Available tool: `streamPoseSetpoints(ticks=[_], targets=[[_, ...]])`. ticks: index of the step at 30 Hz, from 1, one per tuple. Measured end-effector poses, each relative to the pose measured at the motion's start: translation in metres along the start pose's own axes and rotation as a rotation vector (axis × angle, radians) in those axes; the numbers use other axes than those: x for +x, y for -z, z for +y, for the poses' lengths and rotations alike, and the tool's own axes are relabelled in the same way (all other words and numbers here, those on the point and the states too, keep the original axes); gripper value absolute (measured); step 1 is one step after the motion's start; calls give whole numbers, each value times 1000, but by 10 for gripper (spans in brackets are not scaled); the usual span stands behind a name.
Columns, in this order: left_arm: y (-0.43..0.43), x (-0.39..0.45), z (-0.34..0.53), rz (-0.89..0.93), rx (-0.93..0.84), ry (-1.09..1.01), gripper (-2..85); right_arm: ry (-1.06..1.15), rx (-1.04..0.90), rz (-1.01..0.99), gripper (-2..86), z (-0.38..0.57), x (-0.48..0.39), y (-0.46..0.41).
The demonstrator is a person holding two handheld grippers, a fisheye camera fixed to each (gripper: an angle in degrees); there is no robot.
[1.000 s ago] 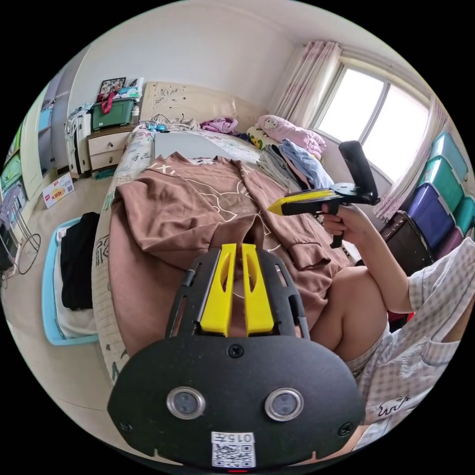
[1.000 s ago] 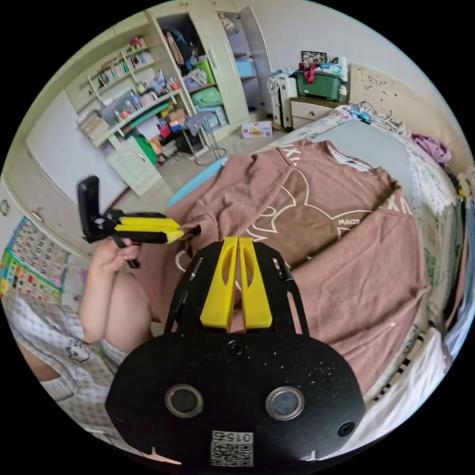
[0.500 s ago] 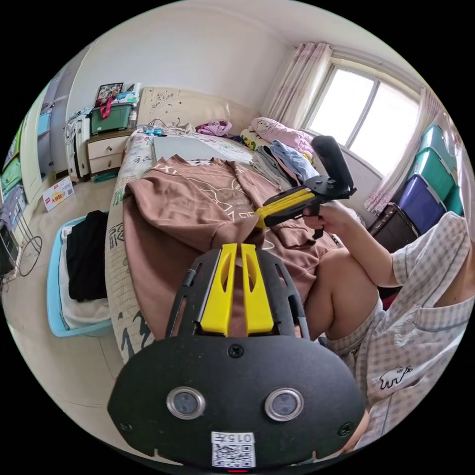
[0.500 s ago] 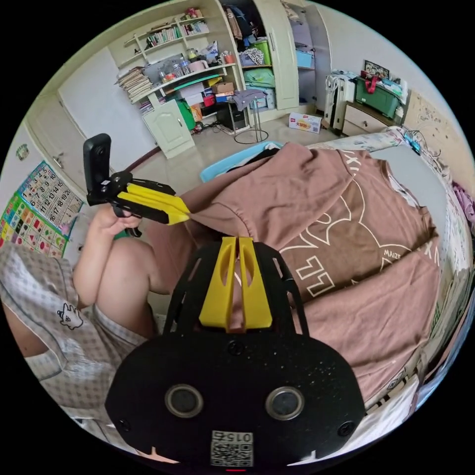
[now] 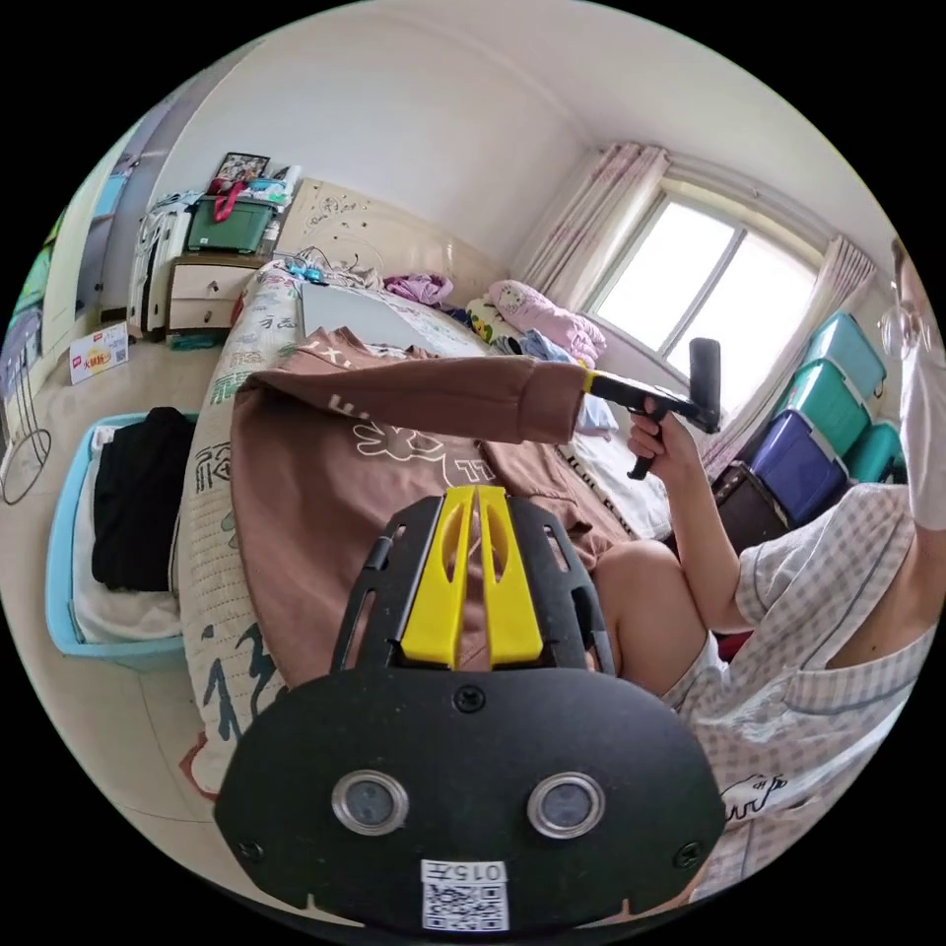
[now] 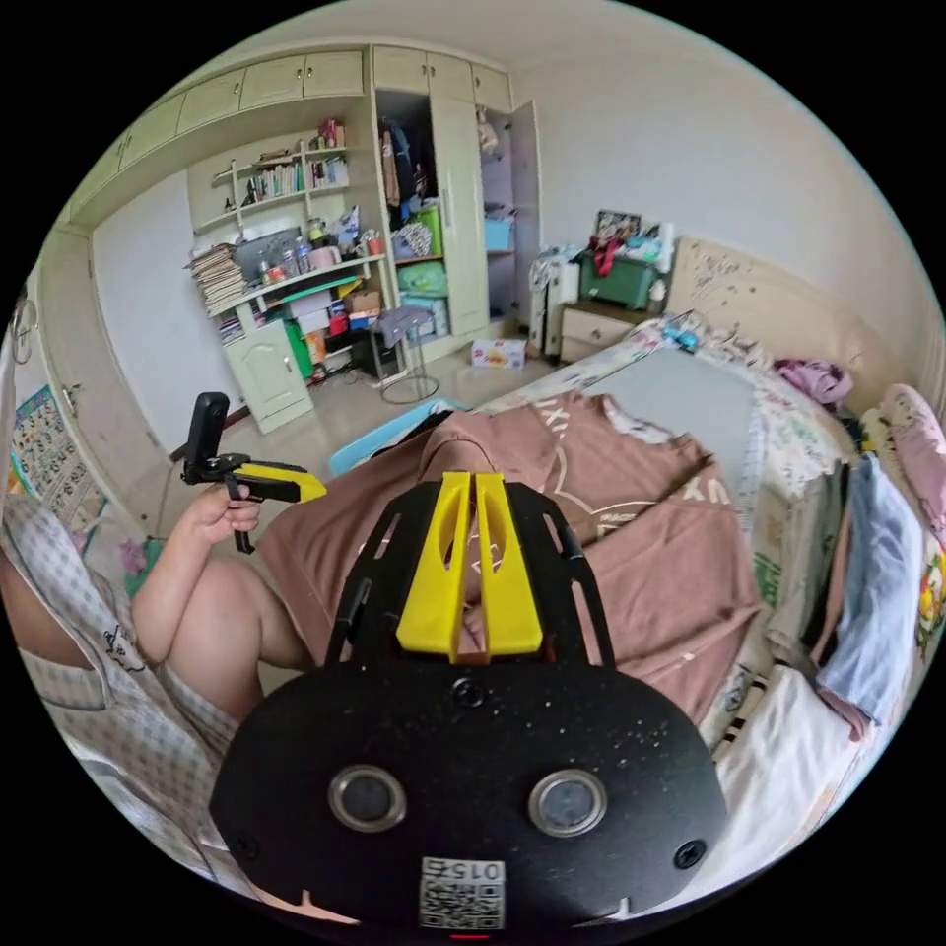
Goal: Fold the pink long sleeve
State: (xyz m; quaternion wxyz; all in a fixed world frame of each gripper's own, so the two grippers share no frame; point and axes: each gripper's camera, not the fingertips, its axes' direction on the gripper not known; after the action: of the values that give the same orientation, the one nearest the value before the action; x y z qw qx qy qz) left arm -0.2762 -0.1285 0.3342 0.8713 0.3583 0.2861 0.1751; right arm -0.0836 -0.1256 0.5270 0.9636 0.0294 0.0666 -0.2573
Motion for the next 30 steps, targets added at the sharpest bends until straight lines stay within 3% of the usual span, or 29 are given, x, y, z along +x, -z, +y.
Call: streamPoseSetpoints(ticks=[7, 12, 16, 19, 24, 30], targets=[[-3, -18, 5, 31, 68, 83, -7, -164, -88, 147, -3, 46, 42, 34], [-24, -19, 0, 45, 27, 110, -1, -404, -170, 29, 8, 132, 80, 18], [-42, -5, -6, -47, -40, 87, 15, -475, -49, -55, 43, 168, 90, 48], [-60, 23, -13, -44, -67, -17, 40, -426, -92, -29, 87, 150, 90, 52], [-118, 102, -26, 110, -84, -257, 76, -400, -144, -42, 107, 123, 108, 34], [-206, 204, -30, 48, -159, -506, 90, -451, -164, -108, 41, 124, 121, 23]])
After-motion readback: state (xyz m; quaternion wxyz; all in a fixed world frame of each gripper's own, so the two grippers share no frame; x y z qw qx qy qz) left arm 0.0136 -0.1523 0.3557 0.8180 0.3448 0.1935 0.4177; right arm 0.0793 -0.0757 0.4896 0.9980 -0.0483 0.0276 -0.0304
